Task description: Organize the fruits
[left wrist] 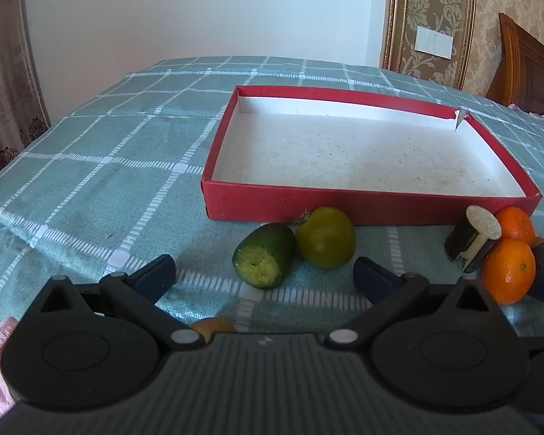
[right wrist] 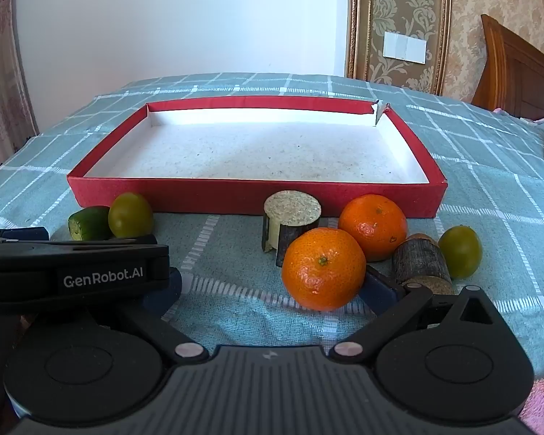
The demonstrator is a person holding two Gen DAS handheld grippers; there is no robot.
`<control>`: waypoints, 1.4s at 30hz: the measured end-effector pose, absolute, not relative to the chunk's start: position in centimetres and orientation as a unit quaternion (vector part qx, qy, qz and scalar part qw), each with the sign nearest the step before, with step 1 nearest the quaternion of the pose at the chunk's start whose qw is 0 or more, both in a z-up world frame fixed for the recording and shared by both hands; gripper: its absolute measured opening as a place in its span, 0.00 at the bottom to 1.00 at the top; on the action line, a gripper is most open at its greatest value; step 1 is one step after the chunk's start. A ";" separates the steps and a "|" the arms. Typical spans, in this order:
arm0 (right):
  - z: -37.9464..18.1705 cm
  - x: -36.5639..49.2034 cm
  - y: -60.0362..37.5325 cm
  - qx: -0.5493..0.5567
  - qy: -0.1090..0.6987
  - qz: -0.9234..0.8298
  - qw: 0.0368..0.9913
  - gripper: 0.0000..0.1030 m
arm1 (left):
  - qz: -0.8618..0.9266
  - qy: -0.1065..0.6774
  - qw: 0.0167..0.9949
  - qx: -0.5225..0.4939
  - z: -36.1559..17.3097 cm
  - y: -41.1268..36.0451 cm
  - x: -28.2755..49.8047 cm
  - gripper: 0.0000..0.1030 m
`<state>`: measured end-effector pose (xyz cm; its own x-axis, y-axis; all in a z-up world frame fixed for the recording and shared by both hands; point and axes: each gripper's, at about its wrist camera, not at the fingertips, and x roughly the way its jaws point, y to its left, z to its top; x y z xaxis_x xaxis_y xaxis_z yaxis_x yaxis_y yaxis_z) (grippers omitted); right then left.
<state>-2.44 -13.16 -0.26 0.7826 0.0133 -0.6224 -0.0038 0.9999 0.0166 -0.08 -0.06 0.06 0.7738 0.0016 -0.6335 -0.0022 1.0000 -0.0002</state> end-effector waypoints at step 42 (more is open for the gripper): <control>-0.1 -3.0 -13.8 -0.006 0.330 0.036 0.943 1.00 | 0.003 0.337 0.942 0.001 0.0 0.0 0.0 1.00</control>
<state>-2.99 -13.82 -0.10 0.7790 0.0644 -0.6237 -0.0723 0.9973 0.0127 -0.02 -0.01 -0.01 0.7733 0.0068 -0.6340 -0.0052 1.0000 0.0044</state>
